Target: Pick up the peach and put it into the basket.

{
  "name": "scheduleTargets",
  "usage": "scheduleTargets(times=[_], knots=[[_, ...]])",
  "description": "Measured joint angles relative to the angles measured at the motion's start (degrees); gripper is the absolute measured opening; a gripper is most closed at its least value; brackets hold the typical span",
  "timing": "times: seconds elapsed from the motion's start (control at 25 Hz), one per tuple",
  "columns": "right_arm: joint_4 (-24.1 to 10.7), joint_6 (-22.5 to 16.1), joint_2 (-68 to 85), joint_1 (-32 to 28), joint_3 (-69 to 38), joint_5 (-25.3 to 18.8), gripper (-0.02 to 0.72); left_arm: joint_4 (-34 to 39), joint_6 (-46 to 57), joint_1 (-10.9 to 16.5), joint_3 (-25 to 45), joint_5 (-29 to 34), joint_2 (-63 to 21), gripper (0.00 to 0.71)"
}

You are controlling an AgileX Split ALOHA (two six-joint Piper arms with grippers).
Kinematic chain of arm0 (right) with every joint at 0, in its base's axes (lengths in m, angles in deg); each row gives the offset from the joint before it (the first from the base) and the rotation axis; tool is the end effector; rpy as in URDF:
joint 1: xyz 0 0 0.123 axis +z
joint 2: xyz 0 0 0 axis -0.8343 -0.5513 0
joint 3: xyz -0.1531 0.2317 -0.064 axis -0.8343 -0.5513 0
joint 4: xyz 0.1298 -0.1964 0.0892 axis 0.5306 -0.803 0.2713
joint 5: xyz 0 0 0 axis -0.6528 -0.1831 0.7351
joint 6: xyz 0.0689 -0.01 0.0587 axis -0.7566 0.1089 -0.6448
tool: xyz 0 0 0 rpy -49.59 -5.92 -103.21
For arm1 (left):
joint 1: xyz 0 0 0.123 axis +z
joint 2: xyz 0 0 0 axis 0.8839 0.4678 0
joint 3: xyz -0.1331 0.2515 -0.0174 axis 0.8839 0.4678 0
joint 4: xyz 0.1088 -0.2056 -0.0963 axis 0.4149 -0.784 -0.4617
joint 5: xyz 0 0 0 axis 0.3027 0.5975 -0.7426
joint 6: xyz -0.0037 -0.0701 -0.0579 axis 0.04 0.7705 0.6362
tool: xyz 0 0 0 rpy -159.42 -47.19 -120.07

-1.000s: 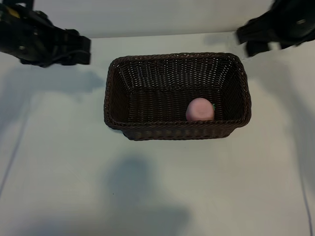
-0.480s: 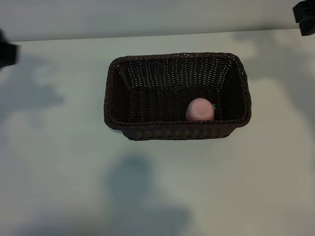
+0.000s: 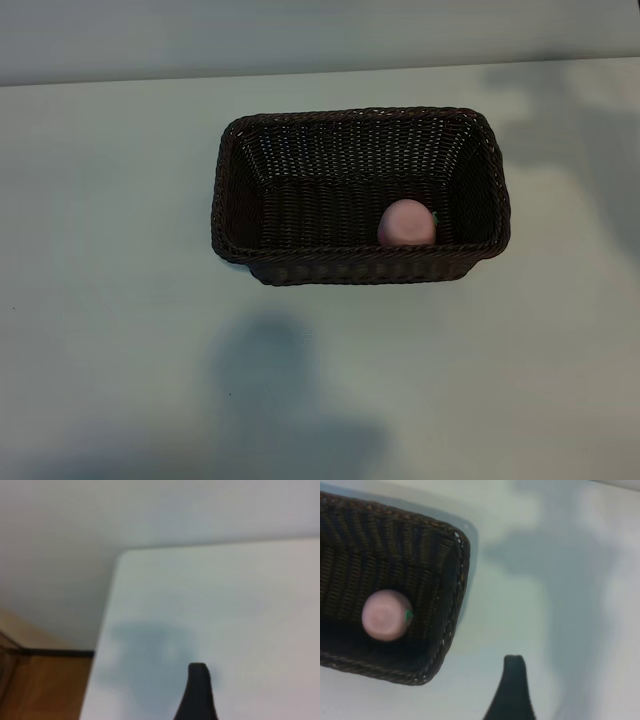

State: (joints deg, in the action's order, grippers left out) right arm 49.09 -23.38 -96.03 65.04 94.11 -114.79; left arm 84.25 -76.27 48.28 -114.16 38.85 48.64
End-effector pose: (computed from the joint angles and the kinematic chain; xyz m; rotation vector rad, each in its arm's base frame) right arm 0.2564 0.0373 0.4148 -0.1921 2.4812 0.0443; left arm 0.0643 0.0239 0.4601 -0.0324 1.9979 0.2894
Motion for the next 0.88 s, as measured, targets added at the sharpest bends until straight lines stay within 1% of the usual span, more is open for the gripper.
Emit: scheduleTargets(times=[0.32, 0.4, 0.48, 0.6, 0.72, 0.88], knots=[[-0.06, 0.3, 0.12, 0.0, 0.0, -0.05, 0.595, 0.98, 0.12, 0.0, 0.0, 0.0, -9.48, 0.594], [-0.06, 0.44, 0.12, 0.0, 0.0, -0.05, 0.595, -1.85, -0.07, 0.0, 0.28, 0.0, -11.81, 0.594], [-0.06, 0.73, 0.12, 0.0, 0.0, -0.05, 0.595, -7.37, -1.95, 0.0, 2.22, 0.0, -13.8, 0.594], [-0.06, 0.98, 0.12, 0.0, 0.0, -0.05, 0.595, -14.92, -3.71, 0.0, 8.26, 0.0, -16.18, 0.594], [-0.06, 0.98, 0.12, 0.0, 0.0, -0.05, 0.595, -20.22, -4.18, 0.0, 17.08, -0.33, -18.2, 0.593], [-0.06, 1.16, 0.12, 0.0, 0.0, -0.05, 0.595, -25.15, -6.68, 0.0, 27.43, -4.98, -22.08, 0.593]])
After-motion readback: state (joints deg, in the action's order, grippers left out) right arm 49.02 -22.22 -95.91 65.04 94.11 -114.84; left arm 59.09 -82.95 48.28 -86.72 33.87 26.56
